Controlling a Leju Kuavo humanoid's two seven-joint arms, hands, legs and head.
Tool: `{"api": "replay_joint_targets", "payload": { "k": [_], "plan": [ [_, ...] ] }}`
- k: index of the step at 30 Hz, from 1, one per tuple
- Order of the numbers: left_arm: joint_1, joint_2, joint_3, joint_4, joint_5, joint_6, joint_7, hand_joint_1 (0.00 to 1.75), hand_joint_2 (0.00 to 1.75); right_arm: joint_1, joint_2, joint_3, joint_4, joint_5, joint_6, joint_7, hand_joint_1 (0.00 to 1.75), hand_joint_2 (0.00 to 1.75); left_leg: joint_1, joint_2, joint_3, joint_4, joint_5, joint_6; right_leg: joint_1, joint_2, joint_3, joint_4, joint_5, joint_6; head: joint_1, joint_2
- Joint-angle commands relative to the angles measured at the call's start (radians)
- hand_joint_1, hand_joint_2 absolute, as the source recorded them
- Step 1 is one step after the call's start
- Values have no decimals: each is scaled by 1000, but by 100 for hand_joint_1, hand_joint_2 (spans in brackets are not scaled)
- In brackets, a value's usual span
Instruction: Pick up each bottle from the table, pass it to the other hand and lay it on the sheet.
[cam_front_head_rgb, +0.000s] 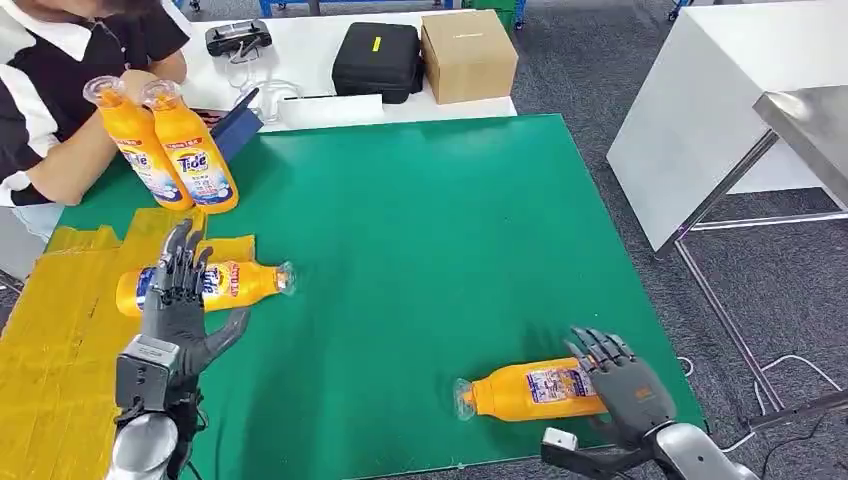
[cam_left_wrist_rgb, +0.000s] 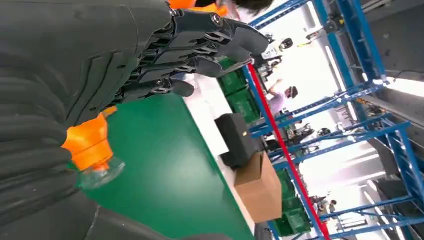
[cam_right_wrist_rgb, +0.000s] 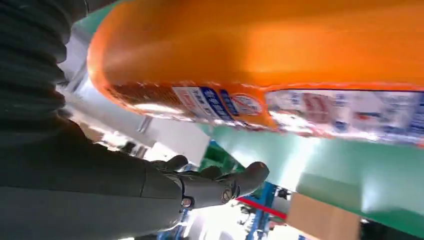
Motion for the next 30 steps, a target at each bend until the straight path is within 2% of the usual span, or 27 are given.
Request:
{"api": "replay_joint_targets", "payload": {
  "k": [1, 3, 6, 8, 9, 13, 18, 22, 23, 24, 25, 26, 27, 28, 30],
  "plan": [
    [7, -18, 36, 12, -1, 1, 10, 0, 175, -33, 41, -9, 77, 15, 22, 23, 0, 175, 2, -1, 6, -1, -2, -1, 1, 1, 6, -1, -1, -2, 0, 0],
    [7, -18, 36, 12, -1, 1, 10, 0, 175, -33, 41, -9, 77, 15, 22, 23, 0, 175, 2, -2, 8, 0, -3, -2, 2, 0, 8, -1, -3, -2, 0, 0],
    [7, -18, 36, 12, -1, 1, 10, 0, 175, -33, 41, -9, 77, 15, 22, 23, 0, 175, 1, -1, 3, -1, -1, -1, 1, 0, 3, -1, -1, -1, 0, 0],
    [7, -18, 36, 12, -1, 1, 10, 0, 175, -33, 41, -9, 77, 15, 22, 23, 0, 175, 2, -1, 7, 0, -3, -2, 1, 1, 8, -1, -3, -2, 0, 0],
    [7, -18, 36, 12, -1, 1, 10, 0, 175, -33, 41, -9, 77, 15, 22, 23, 0, 175, 1, -1, 4, -1, -1, -1, 1, 0, 4, -1, -1, -1, 0, 0],
    [5, -18, 37, 12, -1, 0, 11, 0, 175, -34, 41, -9, 79, 15, 23, 24, 0, 175, 2, -2, 8, 0, -3, -2, 1, 0, 8, -1, -3, -2, 0, 0],
    [5, -19, 37, 13, -1, -2, 13, 0, 175, -43, 49, -10, 95, 21, 36, 36, 0, 175, 1, -1, 4, -1, -1, -1, 1, 0, 4, -1, -1, -2, 0, 0],
    [2, -20, 32, 17, -2, -4, 16, 0, 175, -79, 83, -3, 160, 30, 42, 38, 0, 175, 2, -1, 7, -1, -3, -2, 1, 0, 7, -1, -2, -2, 0, 0],
    [1, -19, 30, 18, -2, -4, 17, 0, 175, -87, 87, 4, 174, 28, 45, 30, 3, 175, 1, -1, 4, -1, -1, -1, 1, 0, 4, -1, -1, -2, 0, 0],
    [-2, -18, 28, 20, -2, -4, 17, 0, 175, -93, 89, 9, 187, 19, 50, 21, 9, 175, 2, -1, 10, -1, -4, -2, 2, 1, 10, -2, -3, -3, 0, 0],
    [-3, -17, 26, 22, -2, -4, 18, 0, 175, -97, 88, 13, 196, 15, 54, 17, 63, 175, 2, -1, 5, -1, -1, -1, 2, 1, 5, -2, 0, -2, 0, 0],
    [-6, -16, 23, 27, -2, -3, 18, 0, 175, -105, 93, 18, 212, 2, 52, 4, 138, 175, 2, -1, 7, -1, -2, -2, 2, 1, 7, -2, -2, -2, 0, 0],
    [-8, -16, 21, 29, -2, -3, 17, 0, 175, -109, 96, 19, 222, -2, 52, 1, 150, 175, 2, -2, 9, -1, -3, -2, 2, 0, 9, -2, -2, -3, 0, 0],
    [-9, -16, 20, 30, -2, -3, 18, 0, 175, -111, 96, 19, 225, -3, 52, 0, 155, 175, 2, -1, 5, -1, -1, -1, 2, 0, 4, -2, 0, -1, 0, 0],
    [-9, -15, 18, 31, -2, -3, 17, 0, 175, -118, 101, 22, 238, -5, 53, -2, 162, 175, 2, -2, 9, -1, -3, -2, 2, 0, 9, -2, -2, -2, 0, 0]
  ]
}}
